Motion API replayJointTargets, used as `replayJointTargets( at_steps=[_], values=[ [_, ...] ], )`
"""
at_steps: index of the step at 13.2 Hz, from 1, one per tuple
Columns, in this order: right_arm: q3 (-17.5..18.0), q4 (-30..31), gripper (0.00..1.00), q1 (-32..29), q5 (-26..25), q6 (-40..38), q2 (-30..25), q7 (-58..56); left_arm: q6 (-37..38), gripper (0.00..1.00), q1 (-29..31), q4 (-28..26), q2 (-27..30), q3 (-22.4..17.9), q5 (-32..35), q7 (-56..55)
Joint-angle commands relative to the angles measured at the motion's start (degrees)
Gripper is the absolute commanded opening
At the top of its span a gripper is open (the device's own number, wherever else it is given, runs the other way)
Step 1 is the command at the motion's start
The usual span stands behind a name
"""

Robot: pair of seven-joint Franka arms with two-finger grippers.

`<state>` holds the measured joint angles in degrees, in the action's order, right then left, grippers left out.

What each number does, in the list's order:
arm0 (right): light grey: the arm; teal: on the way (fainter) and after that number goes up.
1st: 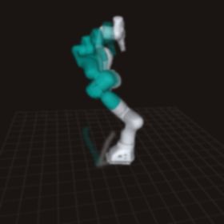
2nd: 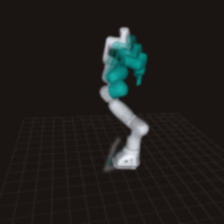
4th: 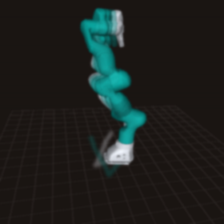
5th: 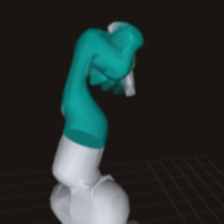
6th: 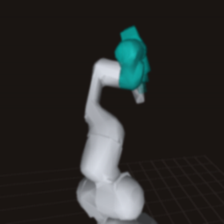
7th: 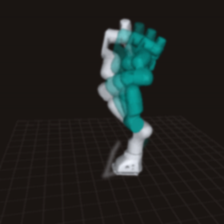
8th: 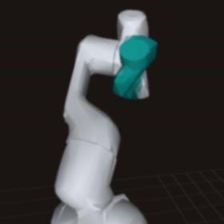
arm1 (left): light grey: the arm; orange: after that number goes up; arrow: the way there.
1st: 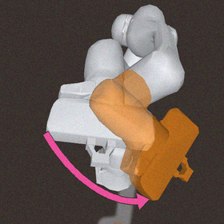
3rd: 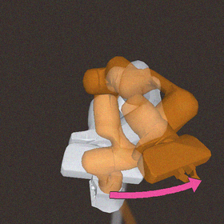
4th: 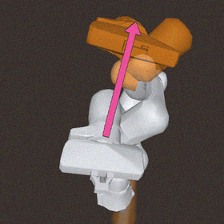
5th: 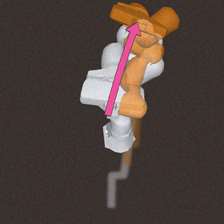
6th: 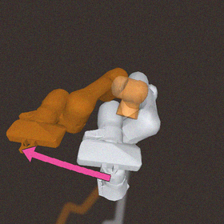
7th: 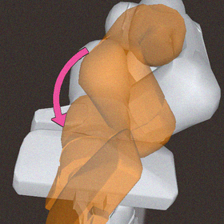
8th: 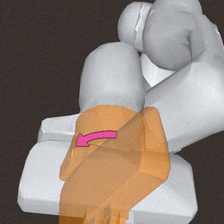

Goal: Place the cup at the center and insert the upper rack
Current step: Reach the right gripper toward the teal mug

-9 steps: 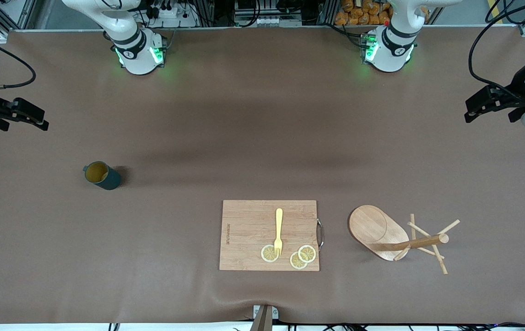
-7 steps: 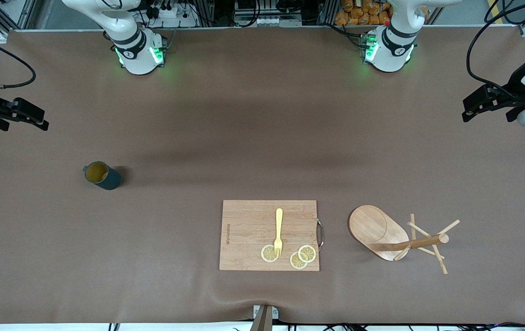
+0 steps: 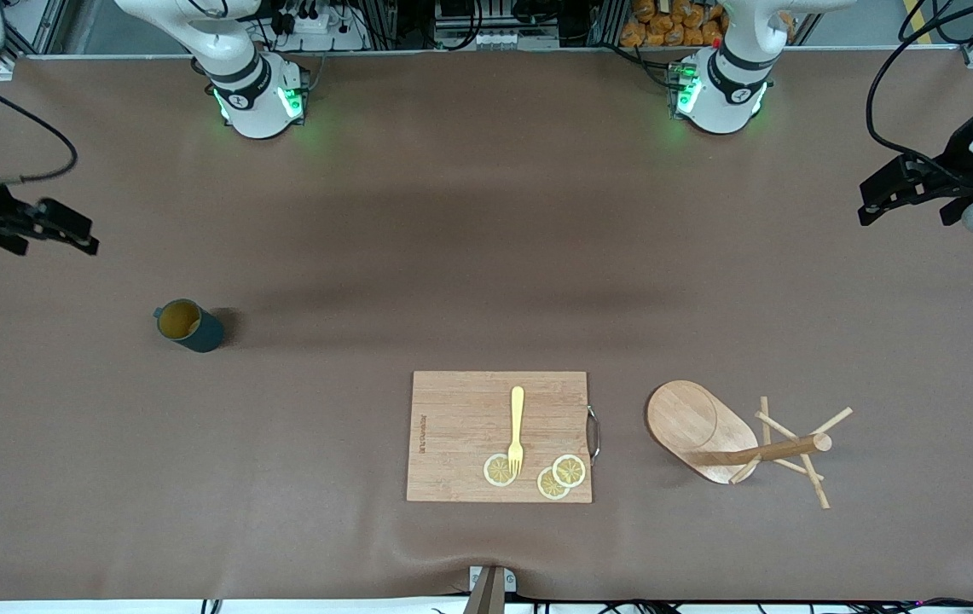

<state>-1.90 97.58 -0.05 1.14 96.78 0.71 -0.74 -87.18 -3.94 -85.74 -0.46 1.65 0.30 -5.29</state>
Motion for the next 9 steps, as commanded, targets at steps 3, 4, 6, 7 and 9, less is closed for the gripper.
replayJointTargets(
  at_steps=[3,4,6,7,9],
  values=[
    [0.58,2.97,1.0,-0.47,-0.17,5.34,7.62,2.67,0.6,1.0,-0.02,-0.04,-0.07,0.29,0.14,-1.12],
    [0.58,3.23,1.0,-0.56,-0.17,5.87,9.55,2.67,0.43,1.0,-0.02,-0.13,-0.07,0.29,0.14,-1.21],
    [0.58,6.37,1.0,-0.56,-0.17,8.31,11.77,3.89,-0.27,1.0,-0.02,-0.22,-0.59,0.29,0.14,-1.21],
    [0.67,9.7,1.0,-0.47,-0.17,11.9,11.86,4.43,-0.28,1.0,-0.11,-0.31,-0.77,0.29,0.14,-1.21],
    [0.67,14.64,1.0,-0.74,-0.17,18.93,12.47,4.52,-0.28,1.0,-0.02,-0.31,-0.77,0.29,0.14,-1.21]
  ],
)
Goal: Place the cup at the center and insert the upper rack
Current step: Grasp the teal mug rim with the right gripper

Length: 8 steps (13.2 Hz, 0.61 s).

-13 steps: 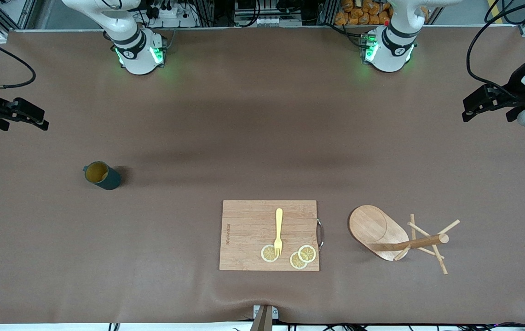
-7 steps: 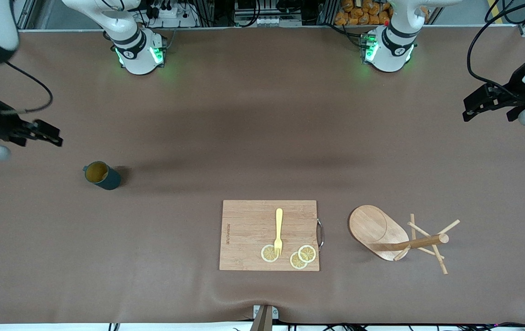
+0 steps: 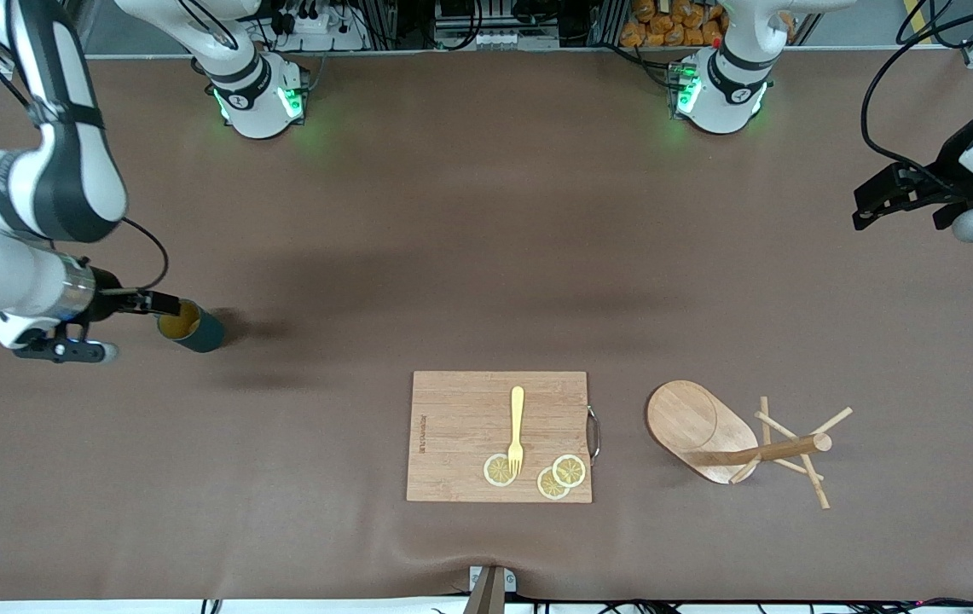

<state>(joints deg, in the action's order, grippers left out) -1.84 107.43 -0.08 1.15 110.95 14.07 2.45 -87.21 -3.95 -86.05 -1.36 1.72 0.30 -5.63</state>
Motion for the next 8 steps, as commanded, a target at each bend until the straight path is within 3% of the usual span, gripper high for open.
replayJointTargets(
  at_steps=[1,8],
  values=[
    [0.61,6.37,1.0,-0.98,-0.18,7.5,-0.02,1.24,-0.33,1.0,-0.01,-0.08,-0.04,0.22,0.14,-0.87],
    [0.7,7.79,1.0,-1.51,0.0,14.55,7.1,4.58,-0.42,1.0,0.08,-0.26,-0.39,0.66,0.23,-0.87]
  ],
)
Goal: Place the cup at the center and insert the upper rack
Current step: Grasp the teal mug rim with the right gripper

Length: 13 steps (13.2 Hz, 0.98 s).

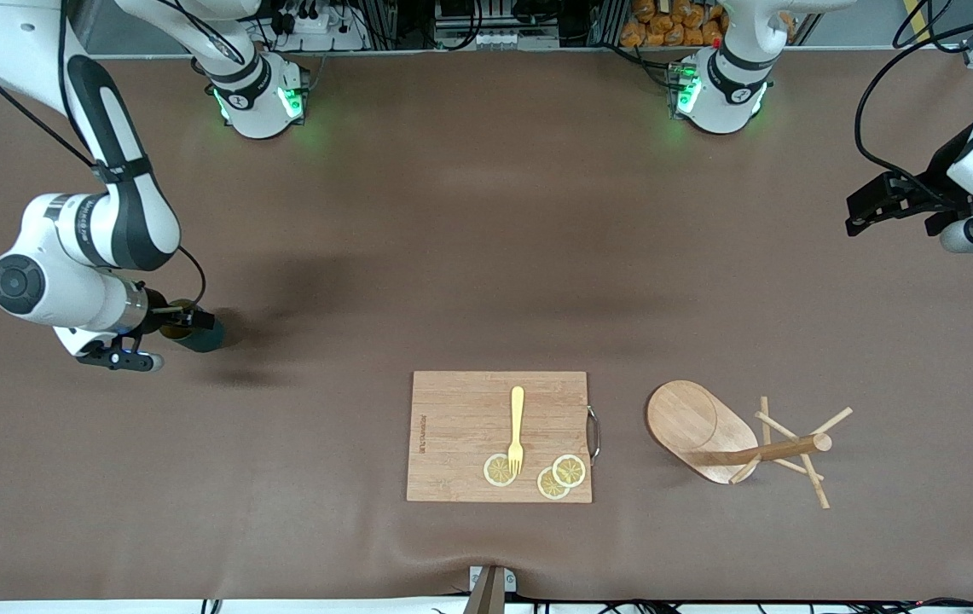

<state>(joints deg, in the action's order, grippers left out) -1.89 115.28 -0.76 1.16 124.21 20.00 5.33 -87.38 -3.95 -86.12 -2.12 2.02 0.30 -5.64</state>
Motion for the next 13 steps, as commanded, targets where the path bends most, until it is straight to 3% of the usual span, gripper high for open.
replayJointTargets(
  at_steps=[1,2,3,5,7,13],
  values=[
    [0.75,-0.14,1.0,-0.91,0.07,1.47,1.7,1.7,-0.25,1.0,0.08,-0.19,0.37,0.36,0.23,-0.87],
    [0.75,-0.14,1.0,-1.0,0.16,1.73,2.05,1.79,-0.25,1.0,0.08,-0.19,0.37,0.36,0.23,-0.87],
    [0.75,-0.14,0.81,-1.0,1.03,1.73,2.23,2.22,-0.25,1.0,0.08,-0.19,0.37,0.44,0.23,-0.87],
    [0.75,-0.14,0.3,-0.99,1.3,1.91,2.32,2.67,-0.25,1.0,0.08,-0.1,0.37,0.44,0.23,-0.87],
    [0.66,-0.14,0.0,-1.17,1.39,2.17,2.58,2.67,-0.34,1.0,0.08,-0.19,0.28,0.45,0.23,-0.87],
    [0.66,-0.84,0.0,-0.65,1.39,1.83,2.41,4.24,-0.42,1.0,0.0,-0.19,0.28,0.53,0.23,-0.87]
  ],
)
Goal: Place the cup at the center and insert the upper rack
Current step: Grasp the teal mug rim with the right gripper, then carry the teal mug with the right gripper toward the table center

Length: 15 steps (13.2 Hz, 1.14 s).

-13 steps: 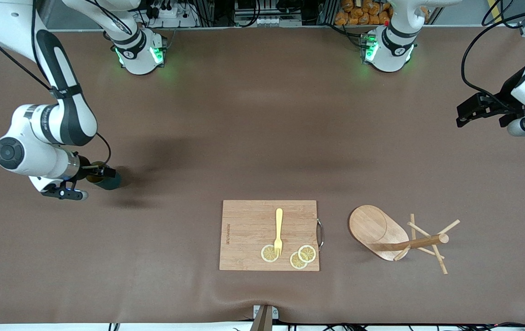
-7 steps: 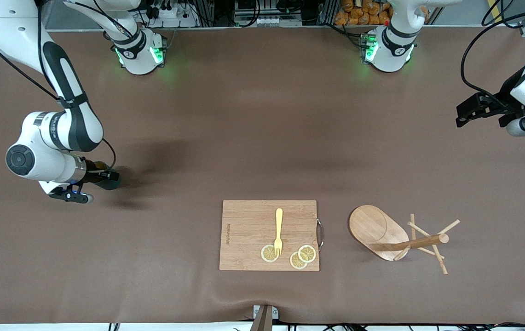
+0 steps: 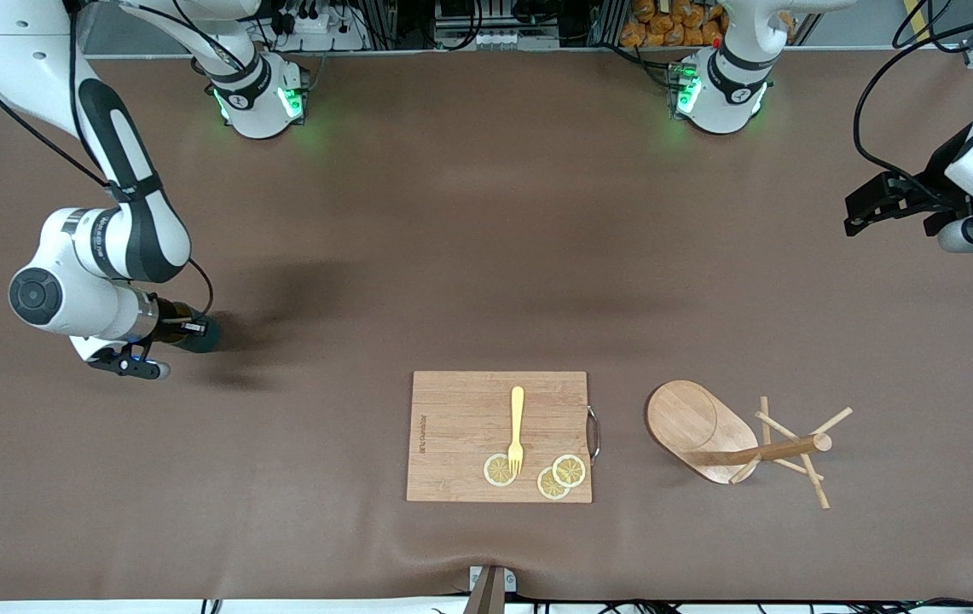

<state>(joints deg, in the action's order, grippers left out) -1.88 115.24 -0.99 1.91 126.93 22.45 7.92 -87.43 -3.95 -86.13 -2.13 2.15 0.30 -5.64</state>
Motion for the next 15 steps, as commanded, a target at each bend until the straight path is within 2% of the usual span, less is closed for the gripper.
replayJointTargets(
  at_steps=[1,4,6,10,12,15],
  values=[
    [0.74,-1.67,0.0,0.02,0.64,-2.37,-0.21,2.79,-0.37,1.0,0.0,-0.35,0.37,0.4,0.23,-0.87],
    [1.09,-5.19,0.0,2.3,0.64,-9.13,-1.87,8.23,-0.37,1.0,0.0,-0.44,0.46,0.4,0.23,-0.87],
    [2.84,-6.95,0.0,3.8,1.25,-14.05,-4.07,13.58,-0.37,1.0,0.08,-0.44,0.37,0.4,0.23,-0.87],
    [11.7,-7.48,0.0,5.81,3.89,-16.19,-8.2,29.73,-0.37,1.0,0.08,-0.62,0.46,0.4,0.23,-0.87],
    [16.54,-10.19,0.0,8.1,4.33,-16.18,-8.3,40.8,-0.63,1.0,0.08,-0.71,0.37,0.32,0.23,-0.87],
    [19.89,-13.98,0.0,12.66,6.08,-15.66,-7.95,52.25,-1.42,1.0,0.08,-1.14,0.28,0.4,0.23,-0.87]
  ],
)
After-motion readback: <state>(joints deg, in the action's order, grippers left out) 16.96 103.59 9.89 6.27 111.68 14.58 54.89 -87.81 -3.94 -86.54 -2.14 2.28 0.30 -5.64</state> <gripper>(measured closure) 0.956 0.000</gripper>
